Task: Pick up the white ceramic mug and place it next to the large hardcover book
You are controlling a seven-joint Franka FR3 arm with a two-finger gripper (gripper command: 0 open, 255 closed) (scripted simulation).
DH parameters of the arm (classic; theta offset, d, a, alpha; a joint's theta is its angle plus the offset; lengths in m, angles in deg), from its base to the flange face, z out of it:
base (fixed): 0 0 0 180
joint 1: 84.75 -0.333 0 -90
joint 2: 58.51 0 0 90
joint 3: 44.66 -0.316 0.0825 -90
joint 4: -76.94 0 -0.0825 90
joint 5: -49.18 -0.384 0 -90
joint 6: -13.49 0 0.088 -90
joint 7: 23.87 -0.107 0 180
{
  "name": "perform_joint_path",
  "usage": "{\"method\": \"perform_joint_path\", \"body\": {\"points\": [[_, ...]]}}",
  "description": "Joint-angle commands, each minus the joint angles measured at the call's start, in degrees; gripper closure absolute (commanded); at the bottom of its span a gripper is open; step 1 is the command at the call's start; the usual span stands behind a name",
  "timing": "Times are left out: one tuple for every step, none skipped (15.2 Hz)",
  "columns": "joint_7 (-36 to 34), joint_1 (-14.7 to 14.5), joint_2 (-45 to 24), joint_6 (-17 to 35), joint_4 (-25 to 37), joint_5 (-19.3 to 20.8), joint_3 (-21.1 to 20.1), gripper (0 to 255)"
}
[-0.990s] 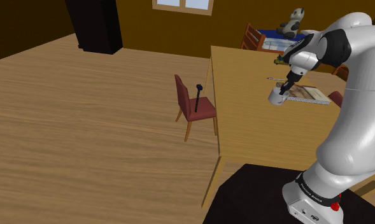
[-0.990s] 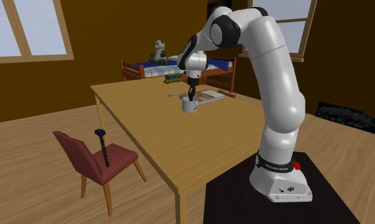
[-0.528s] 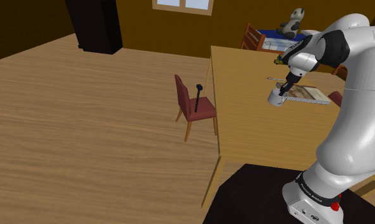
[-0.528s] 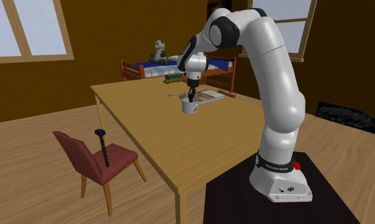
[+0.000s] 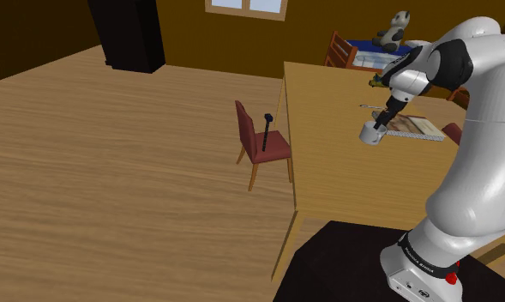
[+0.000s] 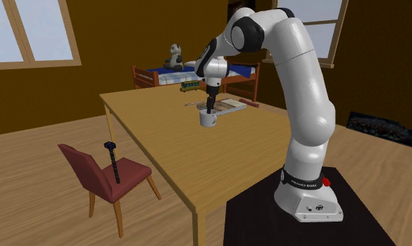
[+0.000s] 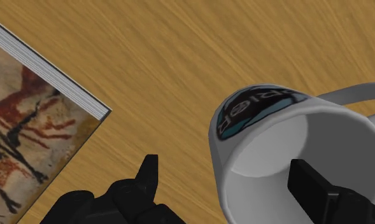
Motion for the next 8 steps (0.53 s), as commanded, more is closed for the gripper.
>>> {"method": "perform_joint_path", "body": {"points": [[-0.85, -0.3, 1.39, -2.17, 1.06, 1.26, 0.75, 0], [-1.36, -0.51, 2.4, -3.57, 1.64, 2.11, 1.24, 0], [-1.76, -0.66, 3.16, -4.7, 2.16, 2.75, 1.61, 0], [-1.76, -0.65, 3.17, -4.7, 2.16, 2.75, 1.6, 0], [-1.76, -0.65, 3.17, -4.69, 2.15, 2.75, 1.6, 0], [-1.76, -0.65, 3.17, -4.7, 2.15, 2.75, 1.6, 0], [-1.76, -0.65, 3.17, -4.7, 2.16, 2.75, 1.6, 0], [-1.76, -0.65, 3.17, -4.7, 2.16, 2.75, 1.6, 0]]}}
